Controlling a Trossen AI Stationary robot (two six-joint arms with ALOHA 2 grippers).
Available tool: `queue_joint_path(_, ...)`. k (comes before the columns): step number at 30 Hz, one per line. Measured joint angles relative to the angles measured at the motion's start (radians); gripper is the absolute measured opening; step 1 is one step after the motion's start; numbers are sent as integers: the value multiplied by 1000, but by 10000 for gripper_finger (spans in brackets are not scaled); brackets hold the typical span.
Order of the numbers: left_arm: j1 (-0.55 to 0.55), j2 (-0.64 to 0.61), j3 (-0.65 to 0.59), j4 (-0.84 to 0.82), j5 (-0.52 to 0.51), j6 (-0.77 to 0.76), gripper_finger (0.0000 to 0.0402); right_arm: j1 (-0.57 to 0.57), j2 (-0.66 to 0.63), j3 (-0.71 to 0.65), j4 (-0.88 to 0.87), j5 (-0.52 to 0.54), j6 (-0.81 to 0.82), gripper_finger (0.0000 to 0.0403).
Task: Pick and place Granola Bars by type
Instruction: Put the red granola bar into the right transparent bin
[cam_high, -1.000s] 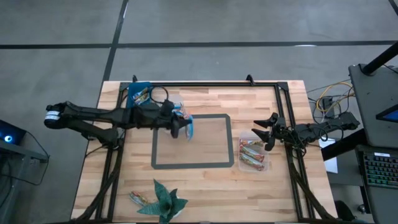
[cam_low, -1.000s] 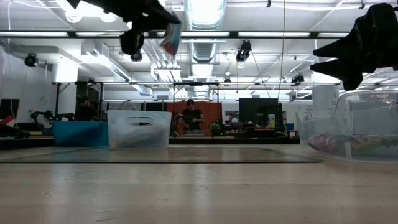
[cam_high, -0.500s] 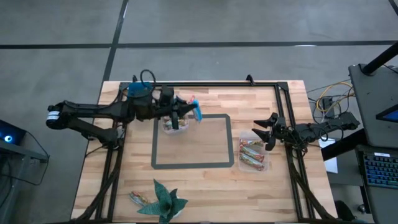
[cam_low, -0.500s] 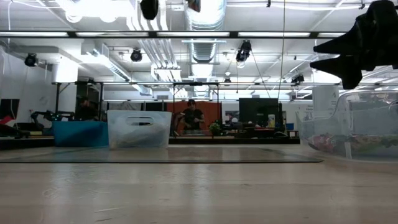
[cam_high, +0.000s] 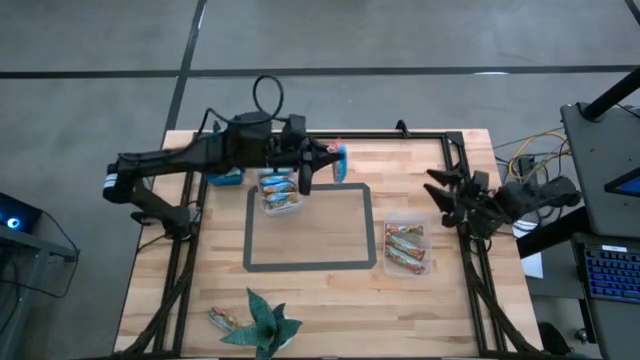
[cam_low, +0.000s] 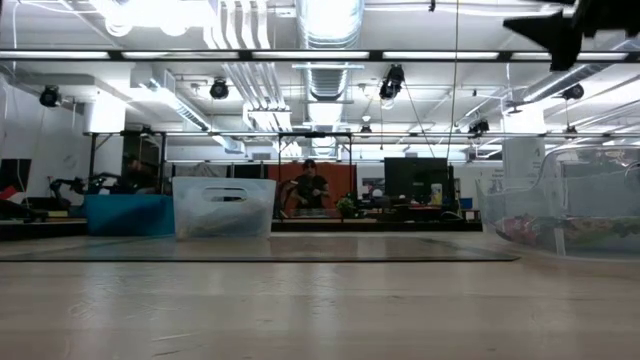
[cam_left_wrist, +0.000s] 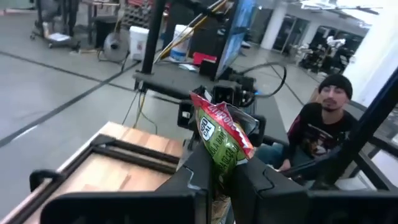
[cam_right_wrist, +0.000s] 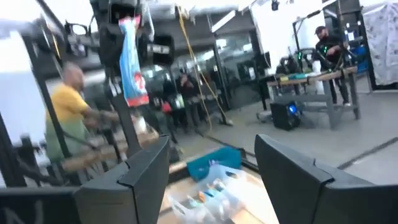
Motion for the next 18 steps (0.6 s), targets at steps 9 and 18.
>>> queue_joint_path(9, -1, 61, 148, -16, 8, 44, 12, 0, 352, 508, -358, 25, -36, 224)
queue_joint_path(18, -2, 50, 162, -14, 8, 65, 12, -35, 642, 867, -520, 24, -16, 224)
